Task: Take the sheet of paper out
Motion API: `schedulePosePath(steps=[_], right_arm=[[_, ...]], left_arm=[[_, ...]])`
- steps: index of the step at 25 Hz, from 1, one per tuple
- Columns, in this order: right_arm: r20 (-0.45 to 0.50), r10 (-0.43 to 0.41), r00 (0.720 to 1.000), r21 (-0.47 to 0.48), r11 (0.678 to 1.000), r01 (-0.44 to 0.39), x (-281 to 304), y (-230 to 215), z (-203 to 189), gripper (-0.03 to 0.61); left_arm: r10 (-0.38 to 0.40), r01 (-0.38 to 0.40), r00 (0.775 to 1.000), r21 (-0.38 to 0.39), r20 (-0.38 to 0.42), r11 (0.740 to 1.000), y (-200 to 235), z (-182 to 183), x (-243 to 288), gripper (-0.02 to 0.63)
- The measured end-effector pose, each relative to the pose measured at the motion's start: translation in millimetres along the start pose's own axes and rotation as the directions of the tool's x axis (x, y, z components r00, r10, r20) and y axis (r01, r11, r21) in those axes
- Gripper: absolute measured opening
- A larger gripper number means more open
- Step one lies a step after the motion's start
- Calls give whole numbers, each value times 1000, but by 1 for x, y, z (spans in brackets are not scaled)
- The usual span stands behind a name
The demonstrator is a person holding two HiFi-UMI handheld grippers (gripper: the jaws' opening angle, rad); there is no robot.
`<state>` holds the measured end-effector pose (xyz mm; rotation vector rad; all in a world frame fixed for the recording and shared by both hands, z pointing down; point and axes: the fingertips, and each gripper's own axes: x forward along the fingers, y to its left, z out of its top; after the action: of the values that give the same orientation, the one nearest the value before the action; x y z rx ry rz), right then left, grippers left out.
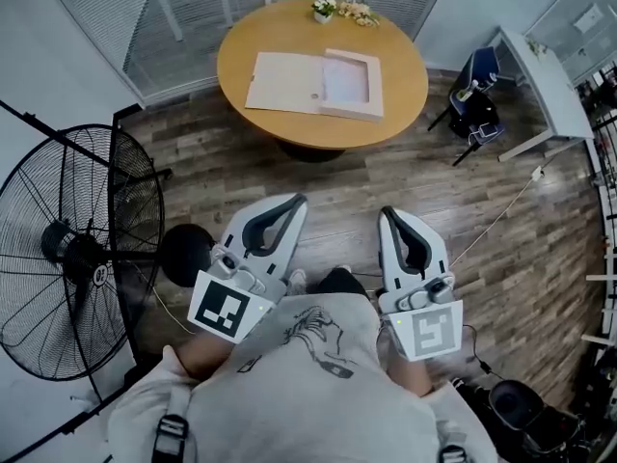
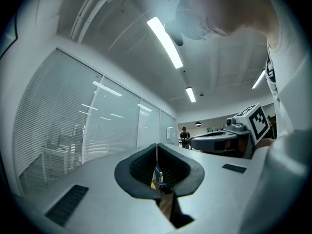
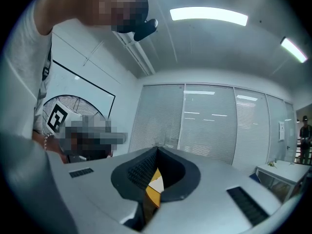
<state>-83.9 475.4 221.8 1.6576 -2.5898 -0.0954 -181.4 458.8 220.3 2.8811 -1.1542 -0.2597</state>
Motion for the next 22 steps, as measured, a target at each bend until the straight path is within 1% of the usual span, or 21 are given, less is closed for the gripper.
schedulePosePath(steps=[13,22], right_arm=[[-9,-6,1000,-13,1000,6,19,-7,-12,8],[-4,-6,1000,-9,1000,6,34,-33,-16,8]], left_arm=[[8,-8,1000,-7,-4,1000,18,-10,10,25],[10,-10,1000,0,-11,1000,25,-15,37,25]])
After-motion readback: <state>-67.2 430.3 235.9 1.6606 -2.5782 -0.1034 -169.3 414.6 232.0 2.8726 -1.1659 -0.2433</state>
